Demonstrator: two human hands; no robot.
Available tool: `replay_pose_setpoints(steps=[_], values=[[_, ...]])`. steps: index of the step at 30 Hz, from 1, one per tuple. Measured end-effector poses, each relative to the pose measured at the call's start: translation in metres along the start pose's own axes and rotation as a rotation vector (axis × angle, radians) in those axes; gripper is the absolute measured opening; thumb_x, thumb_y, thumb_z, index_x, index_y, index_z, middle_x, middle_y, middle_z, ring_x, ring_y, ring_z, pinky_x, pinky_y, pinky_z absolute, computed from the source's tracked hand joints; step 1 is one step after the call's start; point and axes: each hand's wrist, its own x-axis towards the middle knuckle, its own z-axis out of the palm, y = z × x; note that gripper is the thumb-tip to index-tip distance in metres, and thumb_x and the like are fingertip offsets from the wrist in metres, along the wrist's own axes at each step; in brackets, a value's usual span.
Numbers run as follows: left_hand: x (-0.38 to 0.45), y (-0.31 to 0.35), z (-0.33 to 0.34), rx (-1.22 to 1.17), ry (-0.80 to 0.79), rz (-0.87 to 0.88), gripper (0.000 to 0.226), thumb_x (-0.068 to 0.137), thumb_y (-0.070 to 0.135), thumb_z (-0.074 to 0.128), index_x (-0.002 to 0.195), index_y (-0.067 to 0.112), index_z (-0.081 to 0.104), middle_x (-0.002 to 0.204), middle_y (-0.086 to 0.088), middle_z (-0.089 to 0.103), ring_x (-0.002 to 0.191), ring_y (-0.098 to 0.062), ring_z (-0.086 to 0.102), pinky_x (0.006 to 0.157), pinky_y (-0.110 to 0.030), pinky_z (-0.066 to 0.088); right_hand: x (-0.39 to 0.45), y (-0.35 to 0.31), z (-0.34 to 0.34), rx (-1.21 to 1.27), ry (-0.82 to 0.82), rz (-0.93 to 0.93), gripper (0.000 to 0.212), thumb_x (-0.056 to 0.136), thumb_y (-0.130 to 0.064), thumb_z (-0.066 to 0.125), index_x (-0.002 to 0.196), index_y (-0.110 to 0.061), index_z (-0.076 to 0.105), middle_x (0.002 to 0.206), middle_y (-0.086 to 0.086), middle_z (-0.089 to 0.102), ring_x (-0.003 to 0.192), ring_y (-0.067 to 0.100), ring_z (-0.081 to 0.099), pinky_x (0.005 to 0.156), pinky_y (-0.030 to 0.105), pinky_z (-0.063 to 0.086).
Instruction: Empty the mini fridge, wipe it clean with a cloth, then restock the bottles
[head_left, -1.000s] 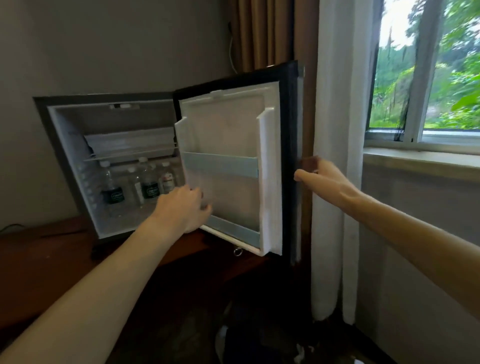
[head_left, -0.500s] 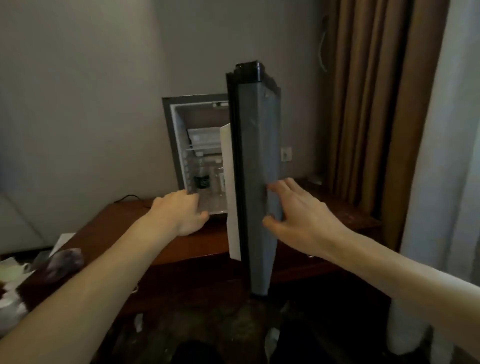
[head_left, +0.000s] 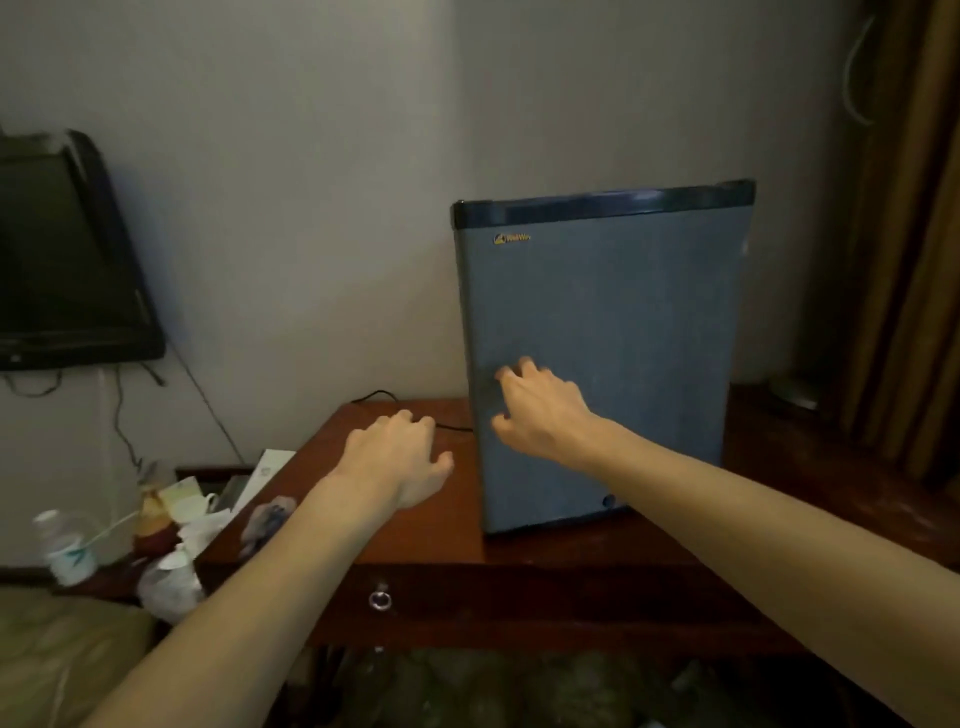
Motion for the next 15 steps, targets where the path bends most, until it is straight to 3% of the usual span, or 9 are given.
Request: replay_pose_setpoints(steps=[4, 11, 15], values=[[0.021, -0.01, 0.003, -0.016, 0.006, -0.012, 0.054, 0.099, 0.057, 0.041, 0.136, 0.02, 0.052, 0.134, -0.005, 0.054, 0.125, -0.029, 0.052, 0.094, -0.047, 0.046, 0.058, -0.001, 0.015, -0.027, -0.061, 0.068, 0.045, 0.093, -0.028, 0.052, 0.133, -0.008, 0.044, 0.14, 0.016, 0.038, 0.123, 0.038, 0.044, 0.088, 0.048, 0.044], [0.055, -0.019, 0.016, -0.008, -0.009, -0.02, 0.054, 0.1, 0.057, 0.039, 0.138, 0.02, 0.05, 0.134, -0.004, 0.054, 0.124, -0.028, 0.053, 0.095, -0.047, 0.048, 0.111, 0.02, 0.035, -0.03, -0.112, 0.138, 0.068, 0.092, -0.035, 0.06, 0.148, -0.012, 0.028, 0.156, 0.013, 0.021, 0.135, 0.038, 0.033, 0.099, 0.05, 0.044], [0.063, -0.011, 0.021, -0.007, -0.01, -0.026, 0.054, 0.099, 0.057, 0.04, 0.136, 0.019, 0.05, 0.132, -0.005, 0.055, 0.123, -0.029, 0.054, 0.094, -0.048, 0.049, 0.114, 0.022, 0.036, -0.001, -0.097, 0.148, 0.07, 0.092, -0.036, 0.06, 0.149, -0.012, 0.027, 0.158, 0.012, 0.017, 0.138, 0.037, 0.03, 0.1, 0.049, 0.044]])
